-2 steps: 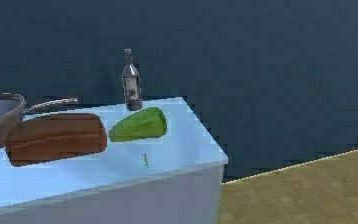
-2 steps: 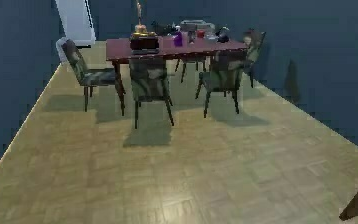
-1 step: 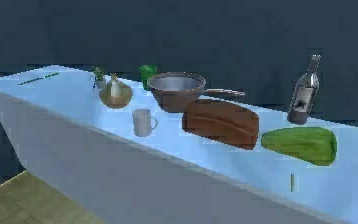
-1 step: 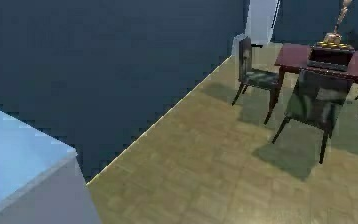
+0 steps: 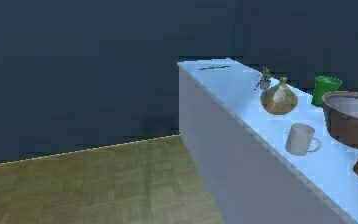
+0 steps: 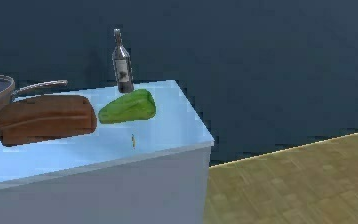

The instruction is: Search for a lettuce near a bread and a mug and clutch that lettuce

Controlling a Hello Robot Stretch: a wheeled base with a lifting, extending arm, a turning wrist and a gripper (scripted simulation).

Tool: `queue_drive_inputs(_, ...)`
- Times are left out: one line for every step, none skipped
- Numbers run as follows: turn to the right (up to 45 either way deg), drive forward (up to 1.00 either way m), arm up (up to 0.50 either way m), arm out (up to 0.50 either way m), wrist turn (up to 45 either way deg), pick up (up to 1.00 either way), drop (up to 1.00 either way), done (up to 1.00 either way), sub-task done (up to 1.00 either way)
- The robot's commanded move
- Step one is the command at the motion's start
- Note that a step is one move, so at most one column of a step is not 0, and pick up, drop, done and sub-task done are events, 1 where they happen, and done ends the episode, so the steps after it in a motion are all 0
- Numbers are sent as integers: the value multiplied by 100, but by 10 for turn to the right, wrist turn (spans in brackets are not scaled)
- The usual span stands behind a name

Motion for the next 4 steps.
queue_drive_inputs(-90, 0, 0, 0, 0, 0, 0, 0, 0)
queue_drive_inputs(0, 0, 50, 0, 0, 0, 0, 0, 0)
queue_drive_inputs(0, 0, 38, 0, 0, 0, 0, 0, 0)
queue_drive_inputs(0, 0, 0, 40, 0, 0, 0, 0, 0)
